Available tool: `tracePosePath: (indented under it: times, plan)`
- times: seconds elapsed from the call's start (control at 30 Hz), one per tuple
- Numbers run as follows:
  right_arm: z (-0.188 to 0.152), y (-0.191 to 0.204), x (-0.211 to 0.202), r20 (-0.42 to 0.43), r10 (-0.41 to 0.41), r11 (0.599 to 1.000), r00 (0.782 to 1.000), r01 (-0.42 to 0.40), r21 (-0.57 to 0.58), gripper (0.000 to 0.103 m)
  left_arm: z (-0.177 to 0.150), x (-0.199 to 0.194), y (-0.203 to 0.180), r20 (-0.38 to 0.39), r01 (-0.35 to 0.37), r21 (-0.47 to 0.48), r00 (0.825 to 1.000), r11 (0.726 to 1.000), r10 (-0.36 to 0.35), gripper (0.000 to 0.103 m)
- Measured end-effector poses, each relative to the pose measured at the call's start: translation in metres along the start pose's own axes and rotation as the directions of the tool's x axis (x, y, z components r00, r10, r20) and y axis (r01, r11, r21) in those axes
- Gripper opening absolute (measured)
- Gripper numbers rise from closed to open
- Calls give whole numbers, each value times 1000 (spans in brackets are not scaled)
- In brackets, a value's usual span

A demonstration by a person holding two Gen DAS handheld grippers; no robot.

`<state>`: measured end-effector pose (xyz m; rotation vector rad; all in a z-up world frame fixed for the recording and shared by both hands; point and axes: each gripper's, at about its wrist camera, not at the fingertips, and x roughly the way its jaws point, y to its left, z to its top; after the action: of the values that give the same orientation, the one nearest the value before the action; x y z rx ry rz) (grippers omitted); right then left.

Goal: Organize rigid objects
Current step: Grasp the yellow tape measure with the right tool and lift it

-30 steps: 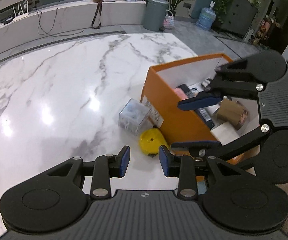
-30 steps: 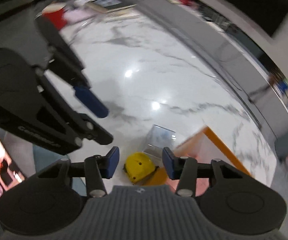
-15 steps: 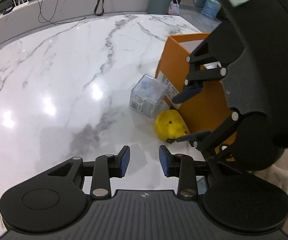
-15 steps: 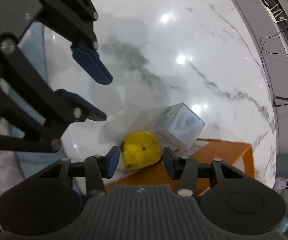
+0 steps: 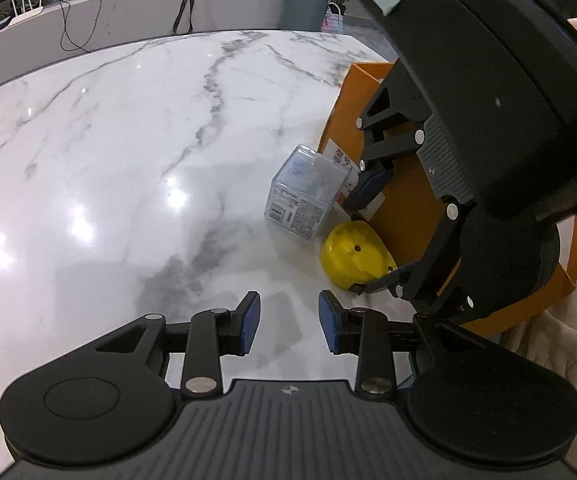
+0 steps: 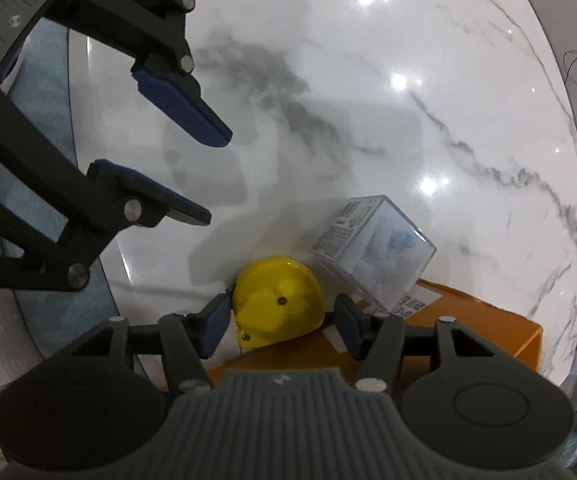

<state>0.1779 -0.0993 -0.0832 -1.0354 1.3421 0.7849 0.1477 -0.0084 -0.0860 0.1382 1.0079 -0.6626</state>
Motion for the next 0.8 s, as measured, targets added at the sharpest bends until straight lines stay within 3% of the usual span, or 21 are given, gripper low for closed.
tracePosePath:
  times: [0.1,0.23,0.37,0.5,0.57,0.63,0.7,0.8]
  plan:
    - [0,0,3,-2,38,999,999,-38,14,57,0,2,-1,-1,-1,4,1000,1000,1,42]
    - [0,7,1,17,-7,1000,1000,7,10,49,-1,1,-7,0,10,32,1000,999,-10,44]
    - [5,7,-15,96,46,998,994,-51,45,5,-1,-1,-2,1,-12,28,1000,1000,12,42]
    - [12,13,-18,107,45,998,993,-50,49,9,1,-6,12,8,-5,-31,1000,1000,6,42]
    - [12,13,-18,98,41,998,994,-45,38,32,0,-8,14,11,-3,-30,1000,1000,3,42]
    - [10,11,-17,74,37,999,997,-39,19,44,-1,-8,12,11,3,-11,1000,1000,-3,44]
    - [8,10,-15,46,34,999,998,-35,2,44,-1,-6,7,5,8,11,1000,1000,-8,45]
    - [3,8,-7,3,36,999,999,-36,-16,54,-3,-3,2,-4,22,49,1000,999,-22,46]
